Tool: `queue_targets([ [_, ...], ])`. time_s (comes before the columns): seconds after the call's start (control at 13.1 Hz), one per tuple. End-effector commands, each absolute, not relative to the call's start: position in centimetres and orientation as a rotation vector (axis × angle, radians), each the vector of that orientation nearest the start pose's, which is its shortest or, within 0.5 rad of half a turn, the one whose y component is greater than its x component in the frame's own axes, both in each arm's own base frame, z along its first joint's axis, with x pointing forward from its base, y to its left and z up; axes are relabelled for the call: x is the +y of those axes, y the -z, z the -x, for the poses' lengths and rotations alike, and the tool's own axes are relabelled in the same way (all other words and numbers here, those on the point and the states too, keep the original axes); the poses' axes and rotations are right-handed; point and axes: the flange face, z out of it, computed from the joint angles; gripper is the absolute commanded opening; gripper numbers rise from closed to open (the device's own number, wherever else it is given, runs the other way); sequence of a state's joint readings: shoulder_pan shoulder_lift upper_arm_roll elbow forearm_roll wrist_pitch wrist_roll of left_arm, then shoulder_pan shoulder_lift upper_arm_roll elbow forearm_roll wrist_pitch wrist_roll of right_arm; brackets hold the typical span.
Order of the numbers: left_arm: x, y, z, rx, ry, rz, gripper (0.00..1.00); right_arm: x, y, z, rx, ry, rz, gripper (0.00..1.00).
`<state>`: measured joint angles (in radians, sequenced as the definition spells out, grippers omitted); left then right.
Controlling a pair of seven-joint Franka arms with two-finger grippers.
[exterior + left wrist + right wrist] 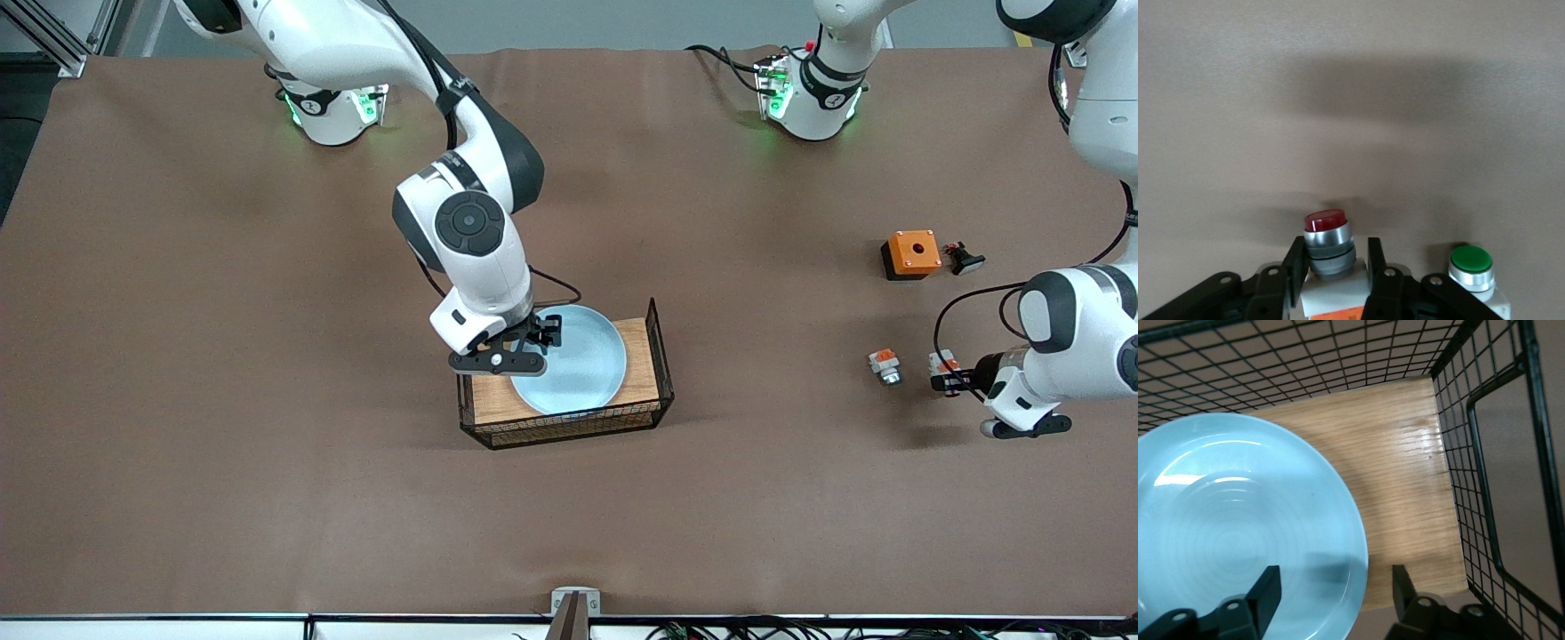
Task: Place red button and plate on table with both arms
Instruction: 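Set the button beside the white button while the right gripper grips the plate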
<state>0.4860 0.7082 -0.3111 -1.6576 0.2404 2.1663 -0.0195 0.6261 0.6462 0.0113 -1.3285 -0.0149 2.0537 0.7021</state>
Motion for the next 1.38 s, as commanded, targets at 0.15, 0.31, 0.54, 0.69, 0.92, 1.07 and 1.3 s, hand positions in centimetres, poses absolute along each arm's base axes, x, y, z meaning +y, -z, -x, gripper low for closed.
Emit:
queue_targets([
  [0.15, 14.3, -21.3, -64.8, -0.122, -0.245, 3.138, 1.00, 43.9, -34.7, -60.3, 0.081, 0.115, 3.094, 0.62],
  [0.31, 13.8, -24.9, -64.9, -0.123, -0.248, 3.123, 1.00, 44.2, -34.6, -60.1, 0.075, 0.113, 3.093, 0.46],
  [0.54, 10.5, -32.6, -64.9, -0.080, -0.215, 3.103, 1.00, 44.2, -34.7, -60.2, 0.070, 0.117, 3.091, 0.21],
  [0.69, 8.2, -38.0, -64.7, -0.049, -0.150, 3.081, 1.00, 44.3, -34.8, -60.1, 0.068, 0.120, 3.088, 0.07],
  [0.92, 7.1, -46.3, -63.9, -0.014, -0.040, 3.036, 1.00, 44.5, -35.1, -60.2, 0.071, 0.126, 3.083, 0.02],
  [1.07, 5.6, -51.4, -63.6, 0.024, -0.073, 3.032, 1.00, 44.6, -35.8, -60.2, 0.081, 0.131, 3.074, 0.01],
  [1.3, 4.1, -56.8, -62.4, 0.035, -0.150, 3.042, 1.00, 45.1, -37.0, -59.5, 0.072, 0.098, 3.081, 0.01],
])
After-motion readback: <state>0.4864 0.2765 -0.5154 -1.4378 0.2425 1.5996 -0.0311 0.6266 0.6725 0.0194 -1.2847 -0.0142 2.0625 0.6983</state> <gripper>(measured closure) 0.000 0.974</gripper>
